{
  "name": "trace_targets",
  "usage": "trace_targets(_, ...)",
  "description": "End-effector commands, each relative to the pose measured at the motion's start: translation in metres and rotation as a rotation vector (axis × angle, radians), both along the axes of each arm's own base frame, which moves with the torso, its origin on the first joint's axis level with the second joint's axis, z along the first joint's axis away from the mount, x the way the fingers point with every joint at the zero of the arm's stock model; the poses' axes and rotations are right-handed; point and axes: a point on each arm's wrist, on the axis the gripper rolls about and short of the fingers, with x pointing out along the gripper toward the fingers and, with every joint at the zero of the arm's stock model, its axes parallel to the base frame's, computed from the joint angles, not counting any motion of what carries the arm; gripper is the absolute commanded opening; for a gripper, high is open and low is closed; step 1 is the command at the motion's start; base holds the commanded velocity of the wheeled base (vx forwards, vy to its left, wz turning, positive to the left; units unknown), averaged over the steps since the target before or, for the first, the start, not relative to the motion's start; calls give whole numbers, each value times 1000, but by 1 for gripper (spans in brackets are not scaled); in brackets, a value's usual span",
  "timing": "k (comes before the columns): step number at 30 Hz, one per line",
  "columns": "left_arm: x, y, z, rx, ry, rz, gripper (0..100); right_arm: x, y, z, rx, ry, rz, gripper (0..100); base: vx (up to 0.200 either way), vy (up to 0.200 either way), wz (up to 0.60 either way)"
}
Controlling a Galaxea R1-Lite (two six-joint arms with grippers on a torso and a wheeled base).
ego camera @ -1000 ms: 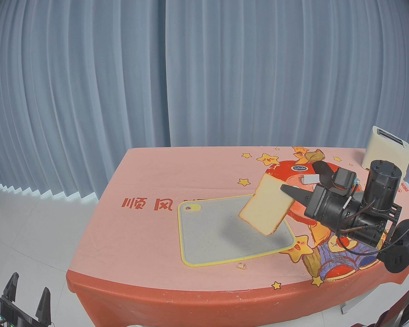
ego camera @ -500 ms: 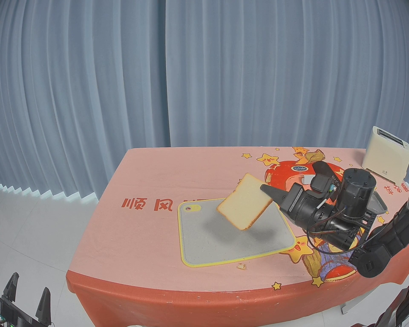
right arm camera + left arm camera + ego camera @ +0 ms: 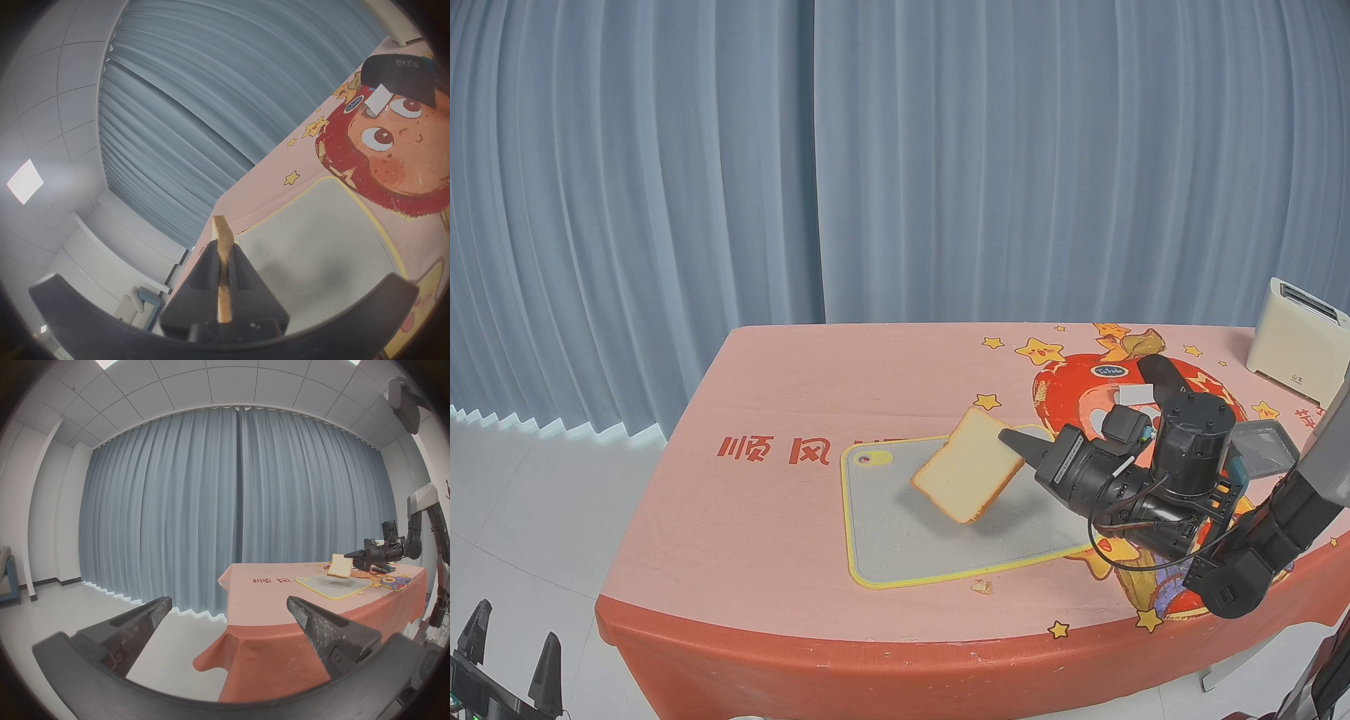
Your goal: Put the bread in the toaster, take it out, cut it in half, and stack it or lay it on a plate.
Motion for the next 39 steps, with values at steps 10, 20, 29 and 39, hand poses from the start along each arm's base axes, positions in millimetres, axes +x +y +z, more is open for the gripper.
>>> trace_targets(10, 1, 0, -5, -1, 13, 1, 100, -1, 5, -5, -15, 7, 12, 0, 0, 0, 0)
trace_targets(20, 1, 0, -5, -1, 12, 1, 100, 2, 7, -6, -5, -21, -17, 0, 0, 0, 0)
trace_targets(29, 1, 0, -5, -1, 13, 1, 100, 2, 12, -11, -24, -30, -43, 0, 0, 0, 0)
trace_targets(39, 1, 0, -5, 0, 13, 1, 100, -1, 17, -17, -82, -75, -50, 0, 0, 0, 0)
